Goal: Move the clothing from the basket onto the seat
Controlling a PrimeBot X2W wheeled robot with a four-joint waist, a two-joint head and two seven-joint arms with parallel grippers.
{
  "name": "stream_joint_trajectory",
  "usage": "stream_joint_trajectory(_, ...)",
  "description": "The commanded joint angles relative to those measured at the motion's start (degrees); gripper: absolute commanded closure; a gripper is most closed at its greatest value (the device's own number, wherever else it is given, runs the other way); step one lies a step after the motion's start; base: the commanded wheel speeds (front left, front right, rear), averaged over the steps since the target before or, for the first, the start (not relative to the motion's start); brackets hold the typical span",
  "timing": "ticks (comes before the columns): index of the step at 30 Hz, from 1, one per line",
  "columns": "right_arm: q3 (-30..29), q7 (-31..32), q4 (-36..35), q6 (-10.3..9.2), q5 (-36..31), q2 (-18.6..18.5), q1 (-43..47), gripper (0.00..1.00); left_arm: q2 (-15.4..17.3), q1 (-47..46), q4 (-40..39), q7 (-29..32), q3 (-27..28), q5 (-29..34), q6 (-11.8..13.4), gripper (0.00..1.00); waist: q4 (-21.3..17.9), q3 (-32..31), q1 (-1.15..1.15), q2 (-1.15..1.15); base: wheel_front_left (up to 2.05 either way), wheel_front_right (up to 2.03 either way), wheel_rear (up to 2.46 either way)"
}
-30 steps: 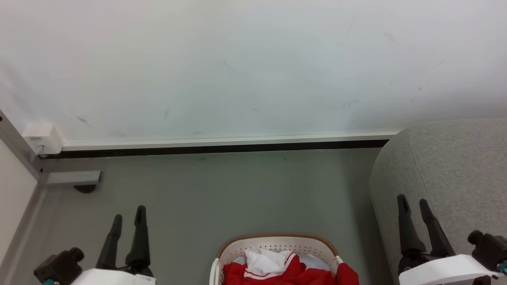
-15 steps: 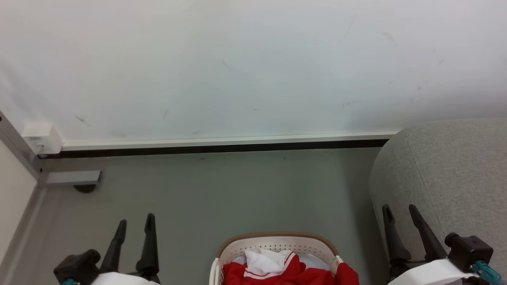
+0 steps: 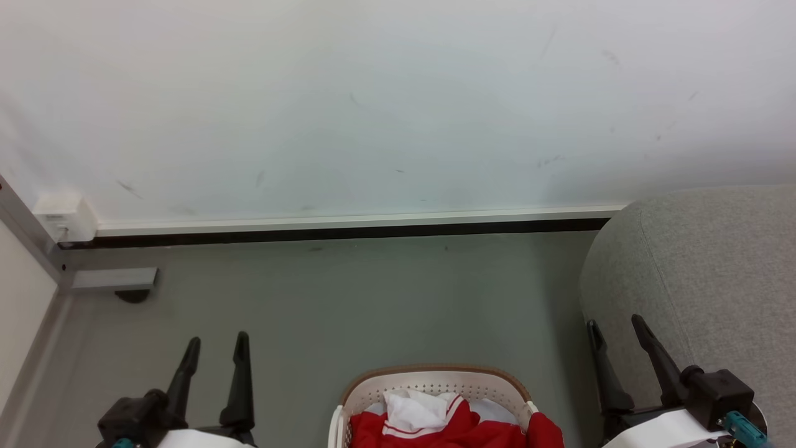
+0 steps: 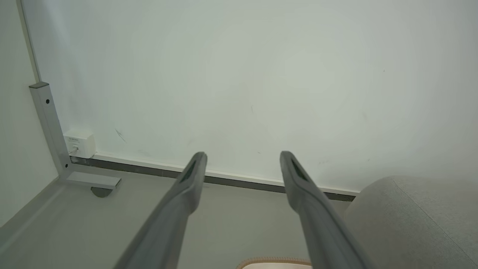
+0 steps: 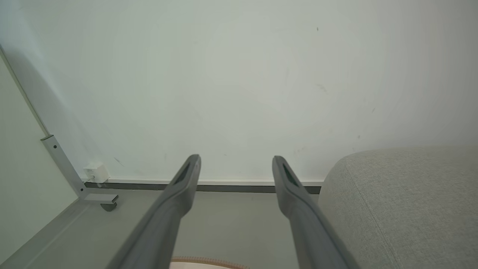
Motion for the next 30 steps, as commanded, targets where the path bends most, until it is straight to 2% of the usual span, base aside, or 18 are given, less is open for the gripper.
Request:
stream_joint_trajectory(1,0.18,-0.57,-0.58,0.30,-1.28,-0.21,-1.10,0.00,0.62,0.43,-0.59,-0.59,-0.06,1.57,0.10,0.00,-0.05,-0.01,0.00,0.00,0.00,0.00,0.00)
stream_joint_trajectory(30,2.01,-3.67,-1.23,0.38,-11.74,-0.18,-1.34,0.00,-0.16,0.10,-2.05,-3.67,0.70,12.80,-1.15,0.00,-0.13,0.24,0.00,0.00,0.00,0.00,0.00)
